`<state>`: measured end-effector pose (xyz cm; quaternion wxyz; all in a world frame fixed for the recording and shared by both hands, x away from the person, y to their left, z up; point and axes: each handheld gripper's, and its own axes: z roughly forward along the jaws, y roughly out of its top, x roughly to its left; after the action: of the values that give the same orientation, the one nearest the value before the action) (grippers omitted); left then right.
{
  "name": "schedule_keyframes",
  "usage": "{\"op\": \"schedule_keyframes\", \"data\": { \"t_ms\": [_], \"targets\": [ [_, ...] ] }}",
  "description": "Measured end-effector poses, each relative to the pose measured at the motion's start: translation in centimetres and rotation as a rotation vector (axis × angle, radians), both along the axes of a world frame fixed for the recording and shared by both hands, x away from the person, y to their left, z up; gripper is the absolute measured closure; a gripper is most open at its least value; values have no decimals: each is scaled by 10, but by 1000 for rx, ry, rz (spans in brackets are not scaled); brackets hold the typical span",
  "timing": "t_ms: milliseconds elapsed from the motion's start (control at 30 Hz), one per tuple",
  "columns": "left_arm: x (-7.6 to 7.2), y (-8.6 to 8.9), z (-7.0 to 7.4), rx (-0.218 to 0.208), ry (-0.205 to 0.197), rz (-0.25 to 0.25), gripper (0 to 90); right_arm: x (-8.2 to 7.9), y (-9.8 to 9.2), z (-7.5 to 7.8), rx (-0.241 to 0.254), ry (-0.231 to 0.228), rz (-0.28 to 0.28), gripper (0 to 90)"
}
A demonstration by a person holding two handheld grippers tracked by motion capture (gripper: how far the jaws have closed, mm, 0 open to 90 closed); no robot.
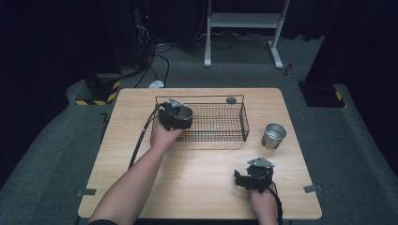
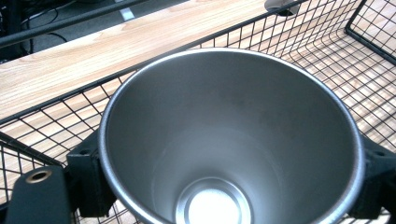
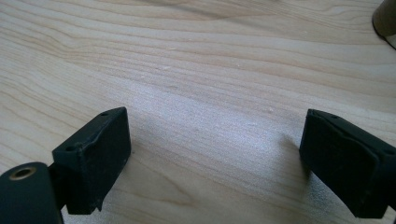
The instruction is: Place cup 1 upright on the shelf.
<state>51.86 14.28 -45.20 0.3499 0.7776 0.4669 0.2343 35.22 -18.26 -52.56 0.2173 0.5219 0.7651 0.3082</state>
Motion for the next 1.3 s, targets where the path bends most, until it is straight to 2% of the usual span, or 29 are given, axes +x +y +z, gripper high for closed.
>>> {"op": "schedule_keyframes", "data": {
  "t_ms": [367,733,833,1000,1133,1300],
  "targets": [
    [-7,6,-4,-8,-14,-10,132,0,0,0,0,0,0,88],
    [-10,13,-11,-13,4,-11,131,-1,0,0,0,-2,1,88],
    [-10,13,-12,-8,3,-4,101,-1,0,0,-1,-2,3,88],
    [-10,14,-10,-22,-11,10,9,-1,0,0,-1,-2,3,88],
    [-12,14,-8,-31,-28,-2,4,-1,0,0,-1,-4,3,89],
    [-12,15,-6,-43,-29,-5,0,-1,0,0,-1,-3,3,88]
  ]
}}
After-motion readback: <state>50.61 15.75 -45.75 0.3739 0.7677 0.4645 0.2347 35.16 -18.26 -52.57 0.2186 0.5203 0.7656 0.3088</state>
